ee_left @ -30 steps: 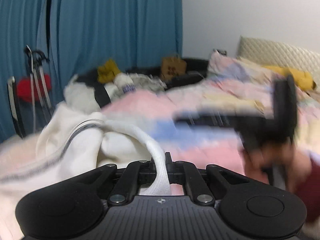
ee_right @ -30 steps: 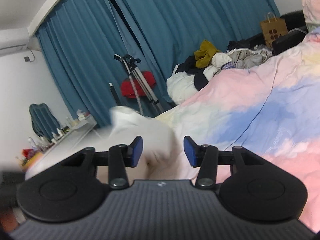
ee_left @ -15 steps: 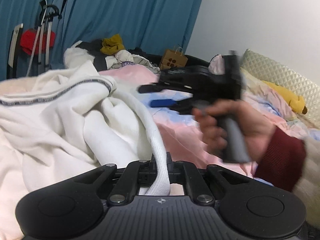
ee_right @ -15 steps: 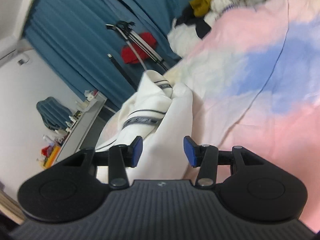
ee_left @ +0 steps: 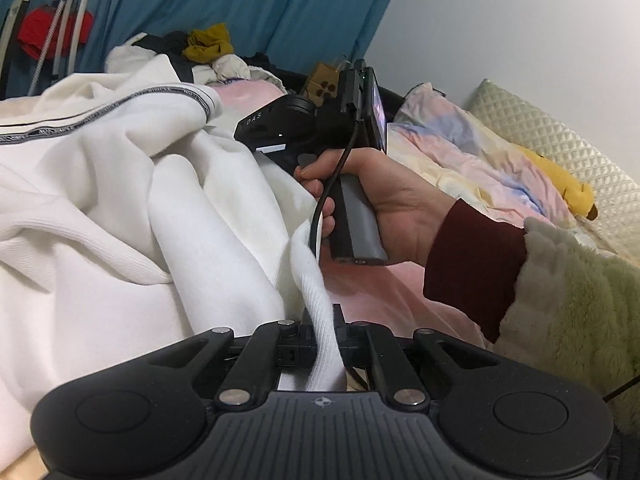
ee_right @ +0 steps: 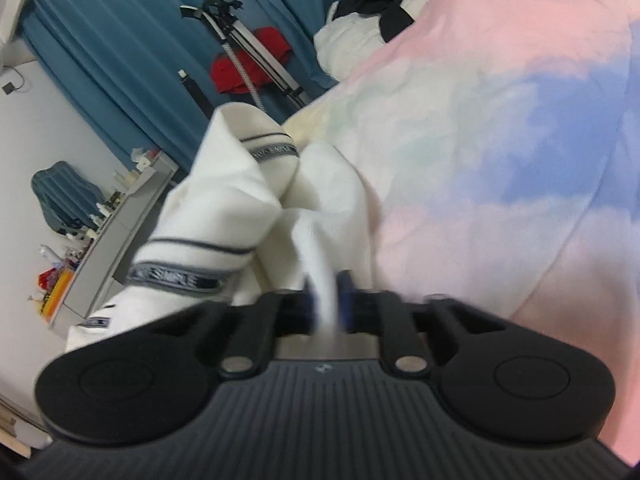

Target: Fold clothes

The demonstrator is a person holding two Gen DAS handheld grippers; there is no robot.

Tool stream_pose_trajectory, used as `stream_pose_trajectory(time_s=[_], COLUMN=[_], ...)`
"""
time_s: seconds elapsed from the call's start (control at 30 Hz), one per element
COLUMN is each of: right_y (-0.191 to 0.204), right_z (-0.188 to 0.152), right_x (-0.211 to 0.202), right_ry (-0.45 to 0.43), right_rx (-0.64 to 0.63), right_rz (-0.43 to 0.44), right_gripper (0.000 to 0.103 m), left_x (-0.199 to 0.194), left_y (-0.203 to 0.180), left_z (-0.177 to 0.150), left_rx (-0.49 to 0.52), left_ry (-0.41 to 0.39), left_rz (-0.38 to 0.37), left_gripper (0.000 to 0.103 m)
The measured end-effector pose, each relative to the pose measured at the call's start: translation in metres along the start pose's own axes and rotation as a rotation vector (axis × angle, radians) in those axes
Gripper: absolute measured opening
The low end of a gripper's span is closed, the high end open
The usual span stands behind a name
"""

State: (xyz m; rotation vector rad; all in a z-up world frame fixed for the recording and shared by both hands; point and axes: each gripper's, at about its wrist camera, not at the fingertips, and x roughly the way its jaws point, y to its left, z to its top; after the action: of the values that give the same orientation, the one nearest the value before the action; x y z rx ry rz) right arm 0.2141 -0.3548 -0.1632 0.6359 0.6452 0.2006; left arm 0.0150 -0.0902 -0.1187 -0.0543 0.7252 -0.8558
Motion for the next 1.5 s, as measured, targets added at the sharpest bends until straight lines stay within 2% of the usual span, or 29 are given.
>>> stream_pose_trajectory(time_s=[0.13, 0.23, 0.37, 0.47, 0.53, 0.6, 0.63, 0.73, 0.83, 0.9, 0.97, 1.07, 1.17, 1.23, 1.3, 1.4, 1.5], right_y=[0.012, 0.021, 0.033, 0.025, 0.016, -0.002, -0.015, -0.063, -0.103, -0.118, -0.121, -0.120, -0.130, -0.144, -0.161, -0.192, -0.216], right_z=[0.005, 0.014, 0.022, 0.025, 0.022, 0.016, 0.014, -0.005, -0.028, -0.038, -0.042, -0.040, -0.038, -0.036, -0.024, -0.011, -0.001], right_x=[-0.029, -0.064, -0.127, -0.184, -0.218, -0.241, -0.245, -0.248, -0.251, -0.258, -0.266, -0.273, -0.273, -0.270, -0.257, -0.237, -0.212], right_ry=[-0.114, -0.223, -0.421, -0.582, -0.644, -0.613, -0.558, -0.379, -0.286, -0.287, -0.320, -0.369, -0.400, -0.415, -0.417, -0.382, -0.372], right_rx=[-0.022, -0.036, -0.088, -0.075, -0.054, 0.017, 0.076, 0.306, 0.535, 0.649, 0.684, 0.676, 0.704, 0.744, 0.799, 0.858, 0.865], right_rz=[-0.031, -0.035, -0.078, -0.128, -0.187, -0.228, -0.236, -0.265, -0.253, -0.210, -0.180, -0.226, -0.251, -0.257, -0.243, -0.193, -0.172], right_gripper=[0.006, 0.006, 0.005, 0.005, 0.006, 0.006, 0.006, 0.007, 0.008, 0.009, 0.010, 0.014, 0.028, 0.047, 0.054, 0.055, 0.054], left_x=[0.000, -0.008, -0.017, -0.023, -0.021, -0.020, -0.019, -0.011, -0.002, -0.001, 0.000, -0.004, -0.005, -0.005, -0.004, -0.002, 0.000], left_y=[0.004, 0.001, -0.002, -0.005, -0.006, -0.007, -0.007, -0.016, -0.022, -0.024, -0.025, -0.024, -0.021, -0.022, -0.022, -0.021, -0.020], left_z=[0.000, -0.001, 0.000, 0.007, 0.009, 0.011, 0.011, -0.001, -0.010, -0.016, -0.022, -0.023, -0.024, -0.021, -0.019, -0.018, -0.017], left_rx=[-0.012, -0.009, -0.007, 0.008, -0.012, -0.032, -0.040, 0.002, 0.005, 0.017, 0.027, 0.007, -0.015, -0.030, -0.040, -0.052, -0.065], left_ry=[-0.021, -0.068, -0.150, -0.210, -0.212, -0.214, -0.213, -0.128, -0.036, -0.013, -0.001, 0.004, 0.013, 0.023, 0.029, 0.032, 0.036], left_rz=[-0.011, -0.023, -0.036, -0.034, -0.043, -0.051, -0.054, -0.027, -0.010, 0.007, 0.022, 0.033, 0.039, 0.042, 0.043, 0.040, 0.037], left_gripper=[0.006, 0.006, 0.007, 0.009, 0.013, 0.013, 0.013, 0.012, 0.012, 0.012, 0.012, 0.011, 0.011, 0.011, 0.011, 0.011, 0.011])
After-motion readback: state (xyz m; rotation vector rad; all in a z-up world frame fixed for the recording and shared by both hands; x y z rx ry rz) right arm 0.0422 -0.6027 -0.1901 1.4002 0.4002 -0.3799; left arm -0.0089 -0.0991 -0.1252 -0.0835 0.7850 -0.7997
